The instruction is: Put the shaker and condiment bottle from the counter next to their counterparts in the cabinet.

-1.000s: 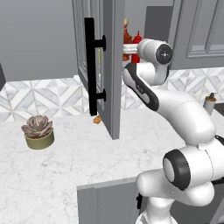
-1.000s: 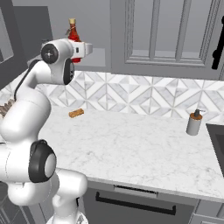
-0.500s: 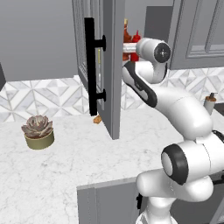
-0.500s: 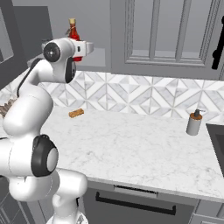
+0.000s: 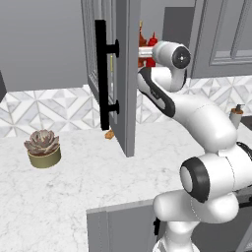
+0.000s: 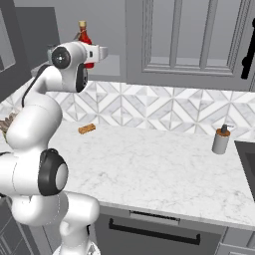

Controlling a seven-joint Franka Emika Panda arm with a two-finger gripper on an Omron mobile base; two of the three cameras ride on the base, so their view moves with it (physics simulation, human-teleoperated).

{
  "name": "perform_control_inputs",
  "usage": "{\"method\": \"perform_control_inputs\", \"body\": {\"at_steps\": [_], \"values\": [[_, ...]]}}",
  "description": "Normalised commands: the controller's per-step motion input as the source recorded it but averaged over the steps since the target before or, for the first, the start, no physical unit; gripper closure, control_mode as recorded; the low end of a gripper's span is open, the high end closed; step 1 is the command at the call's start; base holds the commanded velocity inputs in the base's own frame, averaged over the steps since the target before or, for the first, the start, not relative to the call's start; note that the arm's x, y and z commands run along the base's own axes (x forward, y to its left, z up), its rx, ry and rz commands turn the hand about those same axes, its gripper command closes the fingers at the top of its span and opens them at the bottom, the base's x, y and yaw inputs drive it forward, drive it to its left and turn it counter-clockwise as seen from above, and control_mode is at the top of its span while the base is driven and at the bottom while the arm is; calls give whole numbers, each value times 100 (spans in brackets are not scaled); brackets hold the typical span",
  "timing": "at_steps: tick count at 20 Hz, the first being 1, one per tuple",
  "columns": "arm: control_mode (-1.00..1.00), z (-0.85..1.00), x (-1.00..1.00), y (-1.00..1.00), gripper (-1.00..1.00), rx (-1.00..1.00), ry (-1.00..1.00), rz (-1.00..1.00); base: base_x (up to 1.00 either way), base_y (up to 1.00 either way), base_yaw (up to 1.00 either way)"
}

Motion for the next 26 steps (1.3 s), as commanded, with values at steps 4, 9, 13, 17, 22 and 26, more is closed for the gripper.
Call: {"method": "perform_control_inputs", "body": {"at_steps": [4,9,13,17,22,26], "values": [[-100,0,11,6,-100,0,0,0,0,0,0],[-100,0,5,4,-100,0,0,0,0,0,0],[-100,0,0,0,-100,0,0,0,0,0,0],[-100,0,0,0,-100,0,0,0,0,0,0],[-100,0,-32,0,-100,0,-10,0,0,0,0],[-100,0,-48,0,-100,0,-14,0,0,0,0]]}}
